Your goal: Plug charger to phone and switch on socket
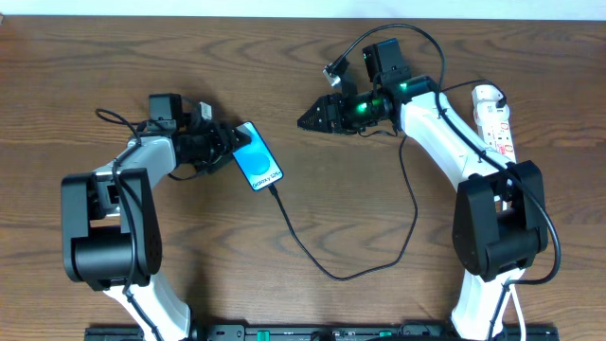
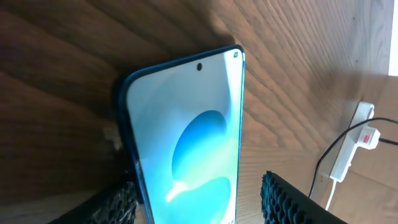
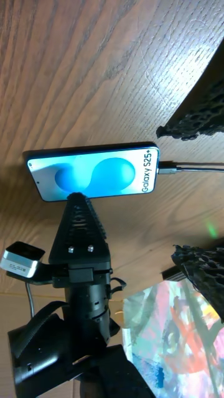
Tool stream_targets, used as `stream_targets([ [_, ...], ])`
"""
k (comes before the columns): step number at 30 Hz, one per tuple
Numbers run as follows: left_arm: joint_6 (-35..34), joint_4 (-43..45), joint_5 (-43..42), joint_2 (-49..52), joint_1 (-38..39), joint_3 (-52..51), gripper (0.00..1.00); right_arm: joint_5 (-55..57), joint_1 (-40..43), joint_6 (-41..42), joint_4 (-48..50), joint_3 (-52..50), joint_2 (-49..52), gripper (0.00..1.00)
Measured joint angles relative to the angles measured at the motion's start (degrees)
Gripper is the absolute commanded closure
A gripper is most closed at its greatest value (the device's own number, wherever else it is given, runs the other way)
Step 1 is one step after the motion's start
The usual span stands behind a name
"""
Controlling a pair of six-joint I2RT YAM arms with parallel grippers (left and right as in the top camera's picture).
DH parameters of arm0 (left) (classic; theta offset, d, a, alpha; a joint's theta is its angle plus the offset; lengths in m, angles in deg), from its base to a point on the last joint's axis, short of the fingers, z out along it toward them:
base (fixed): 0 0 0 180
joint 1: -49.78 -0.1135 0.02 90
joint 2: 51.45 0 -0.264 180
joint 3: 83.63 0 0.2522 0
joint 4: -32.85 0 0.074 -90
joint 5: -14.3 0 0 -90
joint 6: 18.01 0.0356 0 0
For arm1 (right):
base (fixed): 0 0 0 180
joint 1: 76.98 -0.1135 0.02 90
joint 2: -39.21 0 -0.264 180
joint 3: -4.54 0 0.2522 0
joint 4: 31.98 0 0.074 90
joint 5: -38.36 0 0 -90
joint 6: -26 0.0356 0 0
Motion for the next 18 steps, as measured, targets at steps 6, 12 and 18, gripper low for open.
stream_targets([
  [6,0.0,-0.48,-0.2,-0.07,-0.74,0.0,0.36,0.2,0.0,0.0,-0.02,0.0,0.0,0.46],
  [12,0.0,-1.55,-0.44,-0.24,-2.1,0.02,0.36,0.74,0.0,-0.02,-0.24,0.0,0.0,0.46],
  [18,0.02,-6.08,1.75,-1.95,-4.79,0.17,0.36,2.21,0.0,-0.66,-0.72,0.0,0.0,0.66],
])
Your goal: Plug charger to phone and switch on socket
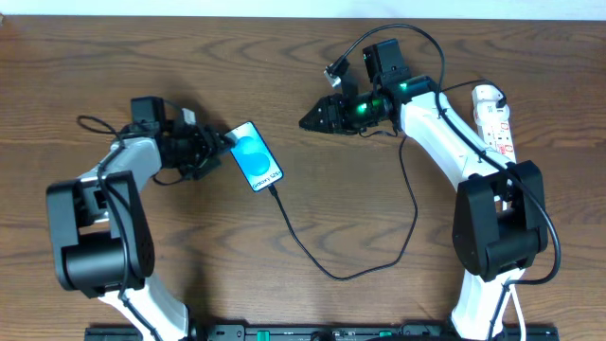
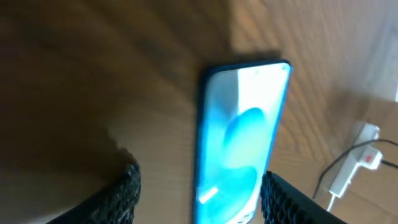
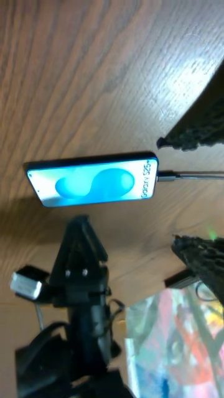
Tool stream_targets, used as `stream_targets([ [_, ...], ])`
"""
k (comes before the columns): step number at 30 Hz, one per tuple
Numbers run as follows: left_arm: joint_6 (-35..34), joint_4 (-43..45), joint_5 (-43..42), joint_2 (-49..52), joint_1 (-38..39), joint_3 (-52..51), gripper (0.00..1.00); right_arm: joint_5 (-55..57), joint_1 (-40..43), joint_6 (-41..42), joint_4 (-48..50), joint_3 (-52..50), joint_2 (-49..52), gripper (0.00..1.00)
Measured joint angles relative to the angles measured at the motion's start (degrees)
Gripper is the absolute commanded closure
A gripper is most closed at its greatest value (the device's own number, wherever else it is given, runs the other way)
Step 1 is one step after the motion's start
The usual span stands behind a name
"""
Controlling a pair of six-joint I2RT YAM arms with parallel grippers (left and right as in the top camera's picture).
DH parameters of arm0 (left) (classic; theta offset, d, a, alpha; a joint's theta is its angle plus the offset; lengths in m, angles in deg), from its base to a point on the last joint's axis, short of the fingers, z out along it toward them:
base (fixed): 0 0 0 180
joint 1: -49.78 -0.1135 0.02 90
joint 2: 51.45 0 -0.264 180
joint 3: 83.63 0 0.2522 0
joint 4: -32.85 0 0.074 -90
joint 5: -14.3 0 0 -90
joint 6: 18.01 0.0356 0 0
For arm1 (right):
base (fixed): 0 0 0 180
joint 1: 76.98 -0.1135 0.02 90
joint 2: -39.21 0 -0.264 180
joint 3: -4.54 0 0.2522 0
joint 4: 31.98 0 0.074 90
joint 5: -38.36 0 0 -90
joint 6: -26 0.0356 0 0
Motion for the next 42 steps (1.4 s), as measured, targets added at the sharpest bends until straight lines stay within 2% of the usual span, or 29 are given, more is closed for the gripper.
stream_targets([
  [5,0.02,-1.4,2.16,-6.03,-2.14,-0.02,0.36,4.33,0.0,-0.63,-1.53,0.0,0.0,0.67],
  [12,0.02,-3.26,2.84,-22.51,-2.36,0.0,0.36,11.67,0.0,-3.58,-5.33,0.0,-0.87,0.64],
  [19,0.02,-4.39,3.06,-31.3,-2.36,0.0,0.35,20.06,1.99,-6.51,-10.71,0.0,-10.25,0.68],
  [25,0.02,-4.55,3.08,-33.38,-2.36,0.0,0.34,22.77,9.79,-8.39,-15.41,0.09,-19.21,0.7],
  [26,0.04,-4.61,3.08,-33.38,-2.36,0.0,0.28,23.08,11.61,-8.48,-16.37,0.09,-20.24,0.71],
  [32,0.22,-4.98,3.26,-33.38,-2.36,0.0,0.08,24.0,22.29,-8.85,-20.06,0.09,-22.88,0.7],
  [34,0.2,-4.98,3.23,-33.38,-2.36,0.0,0.07,24.87,25.62,-8.52,-20.57,0.09,-22.88,0.71],
  [38,0.17,-4.98,3.23,-33.38,-2.36,0.0,0.07,29.33,32.22,-6.56,-20.94,0.09,-22.69,0.85],
  [42,0.17,-4.98,3.23,-33.38,-2.36,0.0,0.06,33.42,37.29,-5.31,-21.0,0.09,-21.03,0.9],
])
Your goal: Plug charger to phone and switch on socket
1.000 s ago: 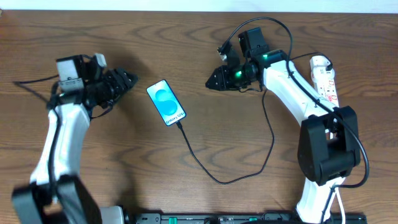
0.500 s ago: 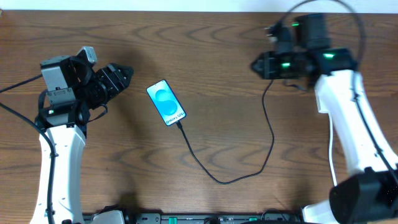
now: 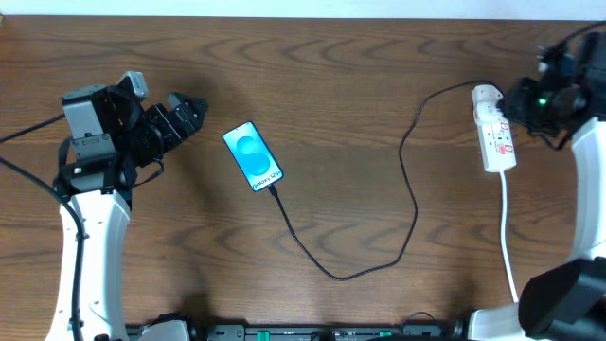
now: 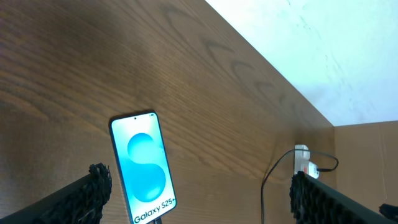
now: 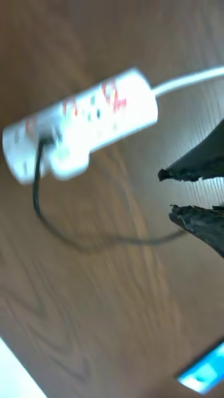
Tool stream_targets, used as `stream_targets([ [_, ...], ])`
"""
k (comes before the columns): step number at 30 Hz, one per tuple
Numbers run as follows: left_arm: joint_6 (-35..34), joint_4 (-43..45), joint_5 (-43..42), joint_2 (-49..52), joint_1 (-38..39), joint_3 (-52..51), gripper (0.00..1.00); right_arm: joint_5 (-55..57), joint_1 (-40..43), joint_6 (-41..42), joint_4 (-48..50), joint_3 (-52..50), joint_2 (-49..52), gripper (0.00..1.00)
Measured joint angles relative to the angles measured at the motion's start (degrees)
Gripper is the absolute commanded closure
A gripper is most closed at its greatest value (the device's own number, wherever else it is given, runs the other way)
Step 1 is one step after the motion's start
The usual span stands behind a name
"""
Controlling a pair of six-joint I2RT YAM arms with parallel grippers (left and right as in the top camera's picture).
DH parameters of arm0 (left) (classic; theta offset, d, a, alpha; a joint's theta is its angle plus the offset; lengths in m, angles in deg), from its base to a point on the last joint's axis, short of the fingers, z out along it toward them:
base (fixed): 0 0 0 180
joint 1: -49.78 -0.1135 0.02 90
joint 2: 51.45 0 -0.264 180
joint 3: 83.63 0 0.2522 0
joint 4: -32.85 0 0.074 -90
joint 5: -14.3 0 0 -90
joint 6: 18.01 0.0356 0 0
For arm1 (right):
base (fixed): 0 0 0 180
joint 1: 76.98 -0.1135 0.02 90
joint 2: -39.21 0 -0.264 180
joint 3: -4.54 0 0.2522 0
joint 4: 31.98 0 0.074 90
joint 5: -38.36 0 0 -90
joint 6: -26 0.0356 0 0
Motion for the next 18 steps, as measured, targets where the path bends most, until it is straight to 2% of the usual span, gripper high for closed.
stream_targets([
  [4,0.0,0.0,0.02,0.0,0.0,0.0,0.06,1.51,3.04,0.46,0.28,0.0,3.41,0.99],
  [18,0.0,-0.02,0.0,0.0,0.0,0.0,0.06,0.09,5.7,-0.07,7.19,-0.13,13.07,0.99],
])
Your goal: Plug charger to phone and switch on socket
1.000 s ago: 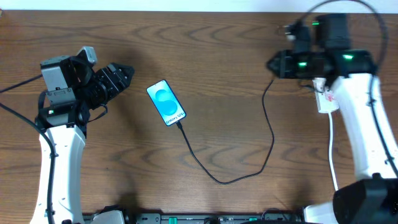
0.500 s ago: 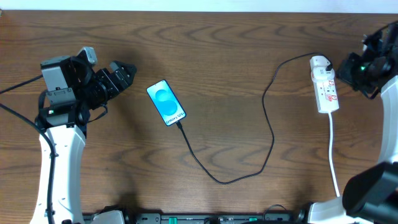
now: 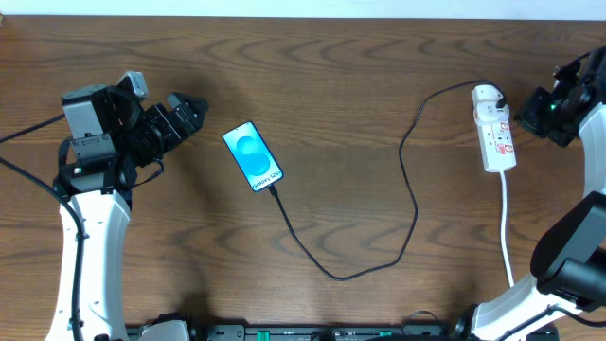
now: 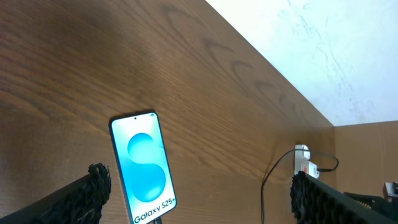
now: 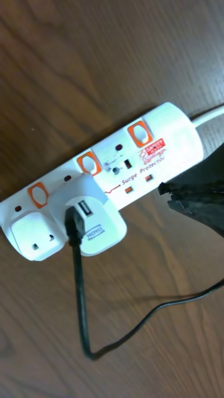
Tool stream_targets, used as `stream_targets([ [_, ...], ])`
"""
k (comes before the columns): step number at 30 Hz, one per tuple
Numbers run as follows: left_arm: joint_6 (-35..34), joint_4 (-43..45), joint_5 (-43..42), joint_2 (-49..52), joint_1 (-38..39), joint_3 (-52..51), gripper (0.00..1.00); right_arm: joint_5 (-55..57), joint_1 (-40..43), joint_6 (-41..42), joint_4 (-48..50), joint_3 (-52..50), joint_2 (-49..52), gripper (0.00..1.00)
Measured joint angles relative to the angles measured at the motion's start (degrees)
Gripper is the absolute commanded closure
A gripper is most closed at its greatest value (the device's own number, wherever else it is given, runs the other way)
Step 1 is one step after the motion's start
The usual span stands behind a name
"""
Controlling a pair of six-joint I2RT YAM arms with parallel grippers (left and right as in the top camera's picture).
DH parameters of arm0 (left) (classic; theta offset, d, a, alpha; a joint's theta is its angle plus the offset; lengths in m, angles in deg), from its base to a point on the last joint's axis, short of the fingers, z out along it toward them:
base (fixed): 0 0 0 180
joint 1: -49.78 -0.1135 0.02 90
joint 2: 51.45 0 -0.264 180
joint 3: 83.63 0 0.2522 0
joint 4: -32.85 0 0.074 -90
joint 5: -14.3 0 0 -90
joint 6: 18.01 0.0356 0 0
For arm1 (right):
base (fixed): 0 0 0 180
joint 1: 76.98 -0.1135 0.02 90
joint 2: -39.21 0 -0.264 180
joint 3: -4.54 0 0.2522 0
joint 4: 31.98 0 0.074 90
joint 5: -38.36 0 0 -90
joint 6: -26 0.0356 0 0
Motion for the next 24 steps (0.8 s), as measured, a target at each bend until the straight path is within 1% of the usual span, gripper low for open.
stream_targets([
  [14,0.0,0.02,0.0,0.0,0.0,0.0,0.06,-0.5,1.62,0.28,3.41,-0.02,7.08,0.99],
  [24,0.0,0.02,0.0,0.0,0.0,0.0,0.06,-0.85,1.73,0.7,7.61,-0.04,8.7,0.99],
])
